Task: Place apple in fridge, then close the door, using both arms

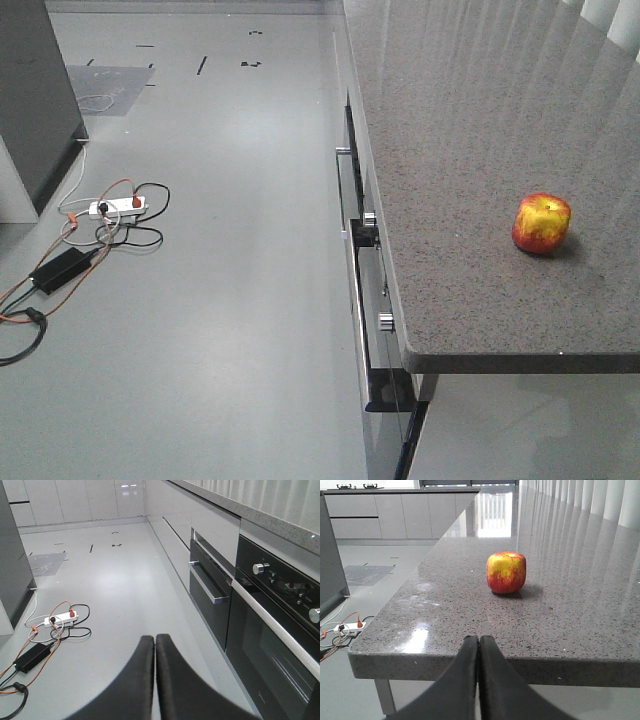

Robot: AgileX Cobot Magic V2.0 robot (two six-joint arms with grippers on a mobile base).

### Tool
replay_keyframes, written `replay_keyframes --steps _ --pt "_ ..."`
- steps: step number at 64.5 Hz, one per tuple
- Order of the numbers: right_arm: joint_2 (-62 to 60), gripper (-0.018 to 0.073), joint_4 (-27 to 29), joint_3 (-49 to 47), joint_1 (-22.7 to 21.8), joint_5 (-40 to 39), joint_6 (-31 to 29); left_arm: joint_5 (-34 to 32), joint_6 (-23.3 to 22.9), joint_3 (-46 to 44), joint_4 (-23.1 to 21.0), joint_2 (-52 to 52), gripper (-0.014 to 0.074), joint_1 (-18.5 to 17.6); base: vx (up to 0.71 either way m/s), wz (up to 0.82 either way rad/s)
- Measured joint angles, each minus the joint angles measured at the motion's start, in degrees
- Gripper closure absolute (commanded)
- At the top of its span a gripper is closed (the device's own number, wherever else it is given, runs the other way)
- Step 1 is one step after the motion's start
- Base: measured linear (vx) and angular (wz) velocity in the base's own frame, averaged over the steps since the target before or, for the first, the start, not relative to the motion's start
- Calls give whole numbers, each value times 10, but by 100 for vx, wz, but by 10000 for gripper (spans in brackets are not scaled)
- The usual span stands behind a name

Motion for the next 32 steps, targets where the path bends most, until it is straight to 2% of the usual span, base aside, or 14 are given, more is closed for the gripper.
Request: replay_keyframes --steps 32 --pt "0 564 7 -15 0 -8 0 0 0 0 0 0 601 0 0 0"
